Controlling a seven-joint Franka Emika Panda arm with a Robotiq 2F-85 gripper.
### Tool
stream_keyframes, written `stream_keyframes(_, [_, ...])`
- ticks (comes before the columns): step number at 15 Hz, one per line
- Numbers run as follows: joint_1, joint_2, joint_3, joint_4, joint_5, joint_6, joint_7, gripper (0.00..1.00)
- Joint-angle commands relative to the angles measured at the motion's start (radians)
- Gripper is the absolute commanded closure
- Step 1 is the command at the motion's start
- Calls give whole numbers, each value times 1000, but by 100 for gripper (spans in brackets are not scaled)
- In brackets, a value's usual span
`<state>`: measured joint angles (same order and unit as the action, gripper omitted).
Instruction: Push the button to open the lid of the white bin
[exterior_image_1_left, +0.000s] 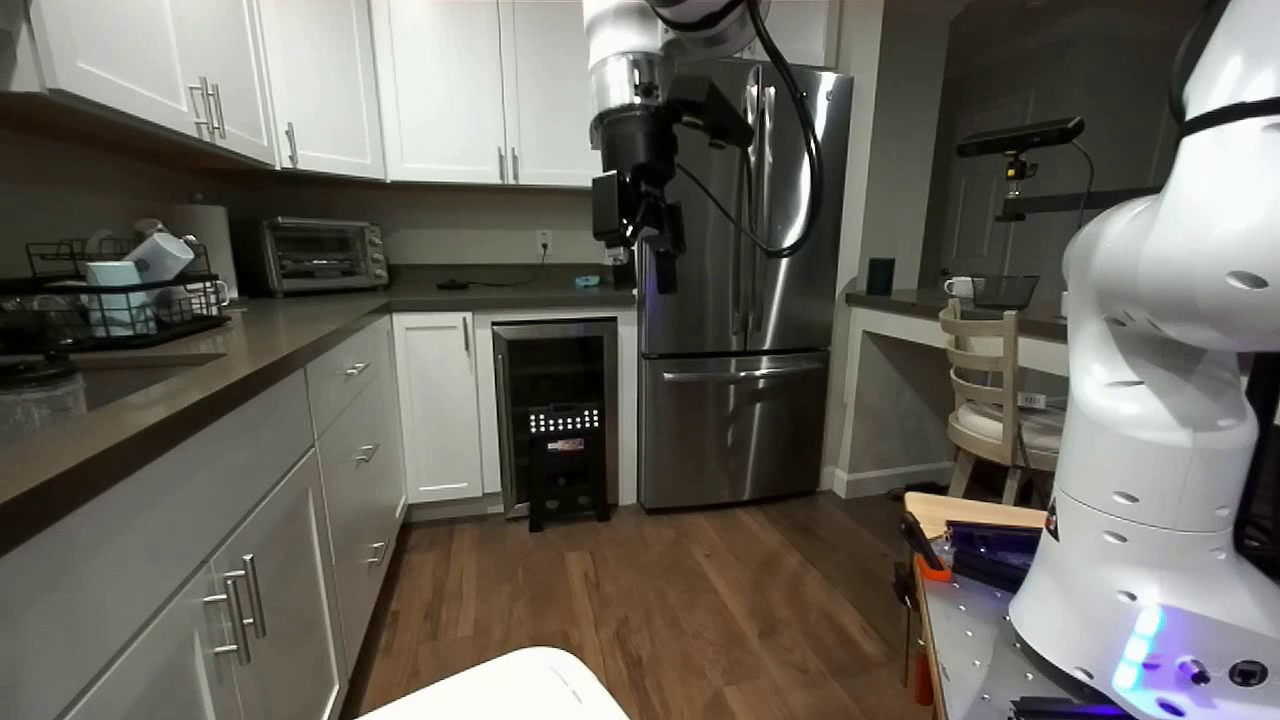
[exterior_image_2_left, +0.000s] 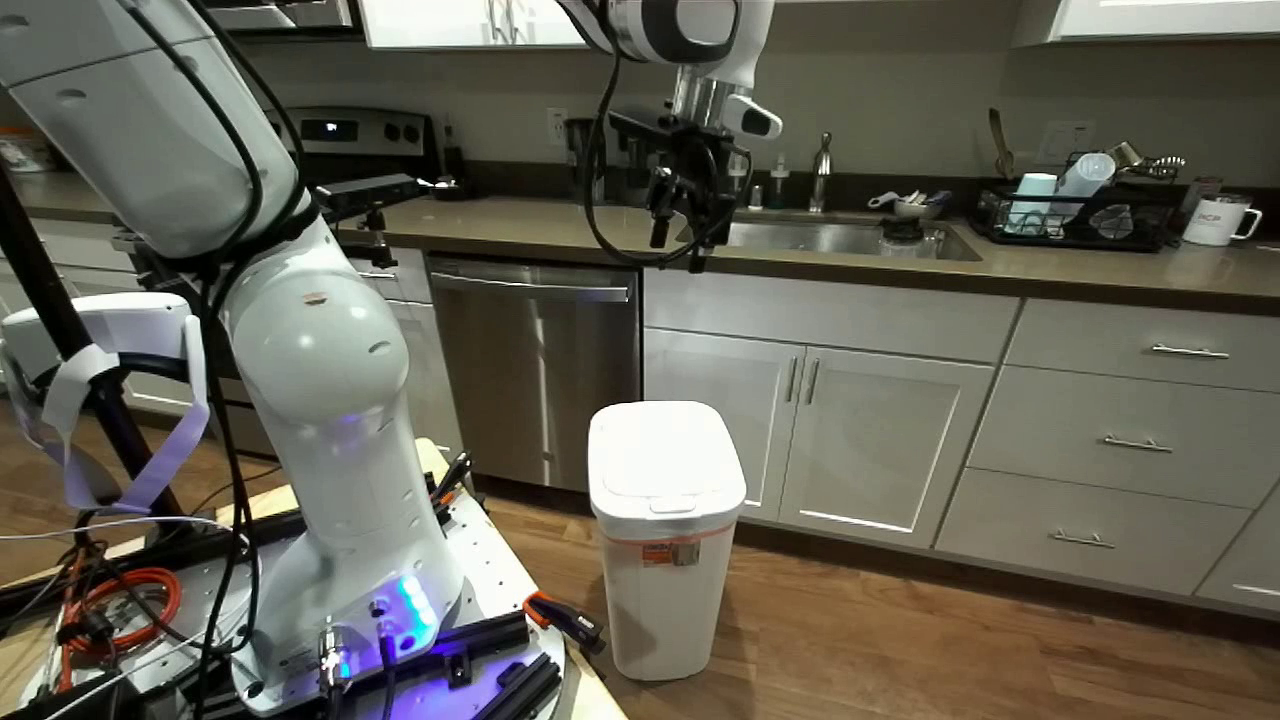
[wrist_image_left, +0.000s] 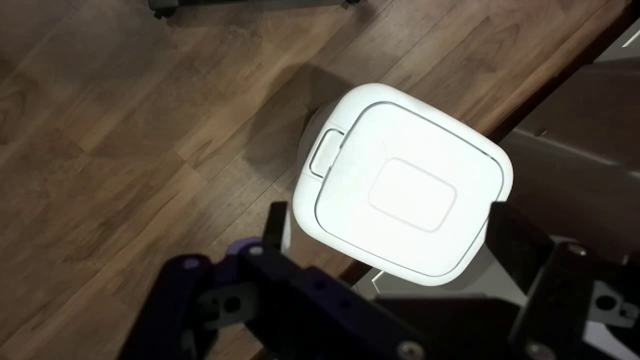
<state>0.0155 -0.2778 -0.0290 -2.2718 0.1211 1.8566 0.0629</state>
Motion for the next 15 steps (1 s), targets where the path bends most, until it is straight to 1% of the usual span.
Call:
stream_keyframes(1, [-9,0,8,2,2,-2,-2,0])
stream_keyframes(4, [-9,26,8,-58,2,65,-17,0])
stream_keyframes(6, [-8,56,9,-106,2,141,-21,0])
stream_keyframes(8, [-3,101,13,-158,1,248,-35,0])
stream_keyframes(11, [16,191,28,-222,3,429,-98,0])
stream_keyframes(15, [41,361,62,-245,-9,648,-179,0])
